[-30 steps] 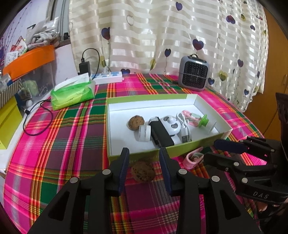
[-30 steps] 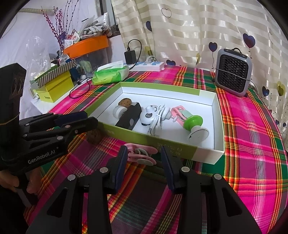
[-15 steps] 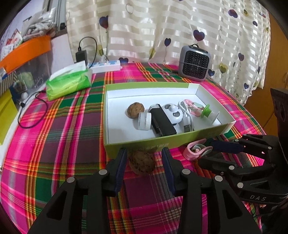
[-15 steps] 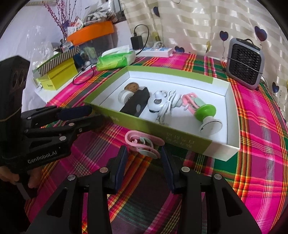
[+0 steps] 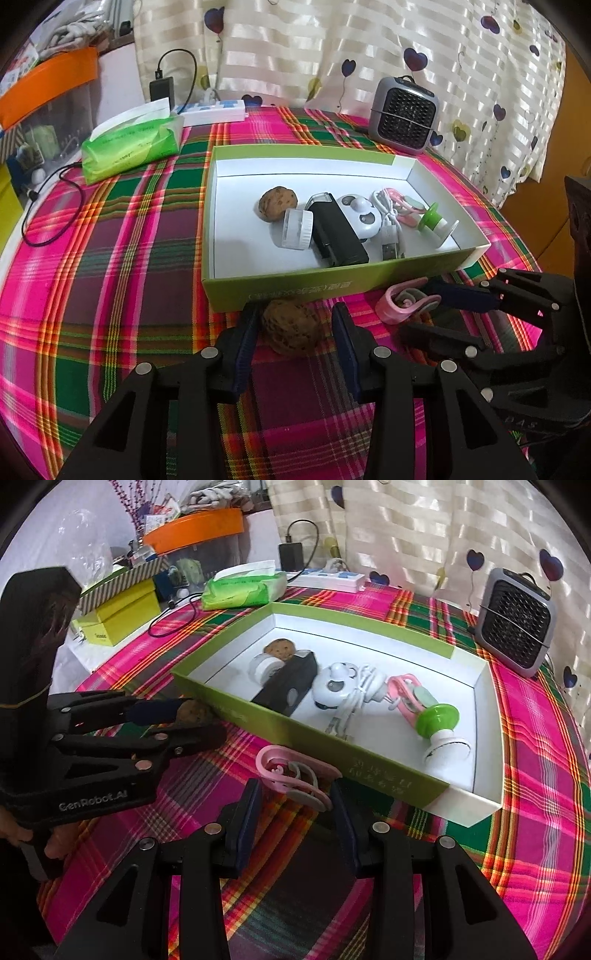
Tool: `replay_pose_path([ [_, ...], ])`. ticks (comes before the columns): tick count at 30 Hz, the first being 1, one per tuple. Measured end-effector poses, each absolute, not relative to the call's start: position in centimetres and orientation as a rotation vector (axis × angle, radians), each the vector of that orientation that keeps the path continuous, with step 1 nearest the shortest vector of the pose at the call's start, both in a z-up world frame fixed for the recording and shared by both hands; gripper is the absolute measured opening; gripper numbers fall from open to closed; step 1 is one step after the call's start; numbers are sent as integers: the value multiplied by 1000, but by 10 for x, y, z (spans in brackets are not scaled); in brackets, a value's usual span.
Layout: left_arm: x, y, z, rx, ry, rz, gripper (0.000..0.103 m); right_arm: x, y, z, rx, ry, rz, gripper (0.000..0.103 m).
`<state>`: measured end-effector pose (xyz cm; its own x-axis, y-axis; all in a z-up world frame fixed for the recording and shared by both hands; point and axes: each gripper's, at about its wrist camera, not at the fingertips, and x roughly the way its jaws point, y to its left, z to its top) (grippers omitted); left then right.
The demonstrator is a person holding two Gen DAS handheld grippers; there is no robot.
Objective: Organize objects
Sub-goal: 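Close the left tool on the walnut while the right tool grasps the pink clip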
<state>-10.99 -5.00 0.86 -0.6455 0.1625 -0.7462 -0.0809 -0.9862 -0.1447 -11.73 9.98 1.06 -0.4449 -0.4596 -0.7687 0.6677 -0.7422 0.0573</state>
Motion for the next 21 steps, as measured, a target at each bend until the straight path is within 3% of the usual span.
replay_pose_path([
  [2, -109, -52, 9, -1249, -171, 2732, 30, -112, 98, 12, 1052, 332, -2163, 40],
  [21, -108, -57, 10, -1235, -196, 2743, 30, -120, 94, 10, 1032, 422, -2157, 38],
])
